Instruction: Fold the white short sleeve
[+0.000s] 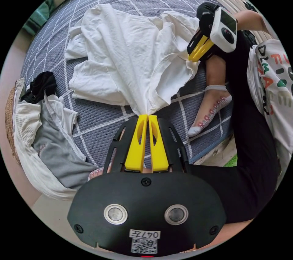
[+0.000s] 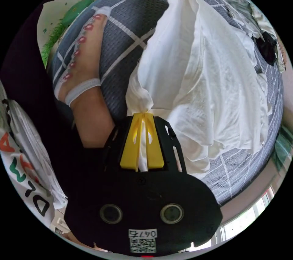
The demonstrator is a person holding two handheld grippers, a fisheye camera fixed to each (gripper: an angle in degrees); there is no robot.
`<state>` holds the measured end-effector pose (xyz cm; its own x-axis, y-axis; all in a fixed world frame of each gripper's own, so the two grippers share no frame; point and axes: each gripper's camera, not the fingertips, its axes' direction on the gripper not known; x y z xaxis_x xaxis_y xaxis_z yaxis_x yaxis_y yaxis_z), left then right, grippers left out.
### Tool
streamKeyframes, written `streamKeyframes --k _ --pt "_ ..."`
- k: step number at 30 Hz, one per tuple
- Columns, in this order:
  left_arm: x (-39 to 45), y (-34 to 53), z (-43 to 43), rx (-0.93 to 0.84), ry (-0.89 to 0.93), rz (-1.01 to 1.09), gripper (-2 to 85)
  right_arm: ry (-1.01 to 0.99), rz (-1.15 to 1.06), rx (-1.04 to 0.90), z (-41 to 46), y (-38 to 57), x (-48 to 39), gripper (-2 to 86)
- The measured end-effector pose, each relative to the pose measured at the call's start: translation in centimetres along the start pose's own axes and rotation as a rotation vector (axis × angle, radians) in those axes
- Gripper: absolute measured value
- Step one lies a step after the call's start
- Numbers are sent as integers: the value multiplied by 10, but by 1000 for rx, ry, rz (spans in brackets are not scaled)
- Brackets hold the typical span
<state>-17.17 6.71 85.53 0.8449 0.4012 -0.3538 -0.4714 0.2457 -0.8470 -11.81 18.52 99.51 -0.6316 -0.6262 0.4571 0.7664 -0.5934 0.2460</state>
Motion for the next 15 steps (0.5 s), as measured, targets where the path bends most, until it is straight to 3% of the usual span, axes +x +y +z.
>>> streamKeyframes --k 3,9,15 --pt "-1 9 3 8 -5 -8 -6 -13 3 44 -23 23 -6 0" --pt "4 28 0 88 24 27 -6 -45 99 338 -119 129 -13 -1" --pt "5 40 -64 336 -102 -1 -6 229 330 494 -179 242 -25 -2"
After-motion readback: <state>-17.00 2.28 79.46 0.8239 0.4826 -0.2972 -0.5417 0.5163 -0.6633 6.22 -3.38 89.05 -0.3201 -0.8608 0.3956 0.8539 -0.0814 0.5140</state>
